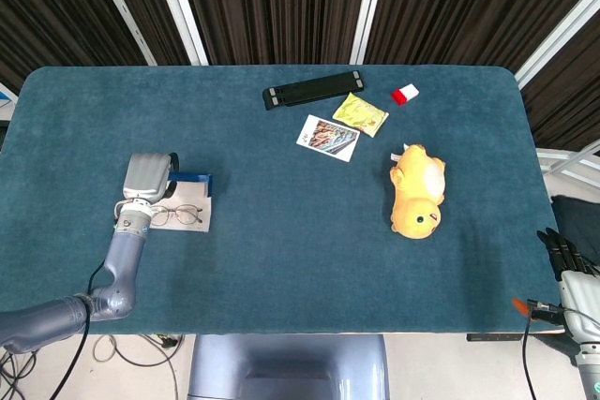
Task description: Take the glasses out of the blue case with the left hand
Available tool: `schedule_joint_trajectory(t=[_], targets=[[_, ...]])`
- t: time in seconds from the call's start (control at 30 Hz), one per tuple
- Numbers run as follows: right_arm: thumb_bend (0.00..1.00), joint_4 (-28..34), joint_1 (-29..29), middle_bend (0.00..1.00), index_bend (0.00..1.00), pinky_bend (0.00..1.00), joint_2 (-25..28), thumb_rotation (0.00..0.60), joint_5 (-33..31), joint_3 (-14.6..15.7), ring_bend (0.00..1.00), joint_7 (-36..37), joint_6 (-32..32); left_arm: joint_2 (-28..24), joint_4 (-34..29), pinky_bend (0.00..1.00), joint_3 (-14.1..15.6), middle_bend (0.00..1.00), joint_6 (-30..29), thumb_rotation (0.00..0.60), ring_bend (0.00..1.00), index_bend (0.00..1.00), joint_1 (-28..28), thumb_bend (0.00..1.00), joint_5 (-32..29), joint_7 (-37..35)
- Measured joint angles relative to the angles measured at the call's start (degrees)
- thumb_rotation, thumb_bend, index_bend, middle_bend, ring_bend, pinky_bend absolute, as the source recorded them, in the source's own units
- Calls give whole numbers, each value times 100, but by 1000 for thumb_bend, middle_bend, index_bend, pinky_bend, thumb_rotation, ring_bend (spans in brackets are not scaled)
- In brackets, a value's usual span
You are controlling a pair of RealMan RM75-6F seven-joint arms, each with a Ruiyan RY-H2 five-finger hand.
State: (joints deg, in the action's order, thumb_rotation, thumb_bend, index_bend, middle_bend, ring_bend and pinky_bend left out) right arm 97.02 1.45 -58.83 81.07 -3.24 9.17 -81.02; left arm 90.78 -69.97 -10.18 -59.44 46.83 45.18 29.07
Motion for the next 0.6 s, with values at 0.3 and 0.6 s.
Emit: schedule_joint_trajectory(t=[0.3,0.6], targets=[[158,6,0,0,0,200,2,600,-2,0,0,-7,0,102,173,969,-166,966,52,600,869,226,-7,192,-85,39],[158,0,-7,0,0,199,11,600,29,8,0,15,-17,16,-136,974,-252,986,-146,600,886,336,-136,245,-124,104]])
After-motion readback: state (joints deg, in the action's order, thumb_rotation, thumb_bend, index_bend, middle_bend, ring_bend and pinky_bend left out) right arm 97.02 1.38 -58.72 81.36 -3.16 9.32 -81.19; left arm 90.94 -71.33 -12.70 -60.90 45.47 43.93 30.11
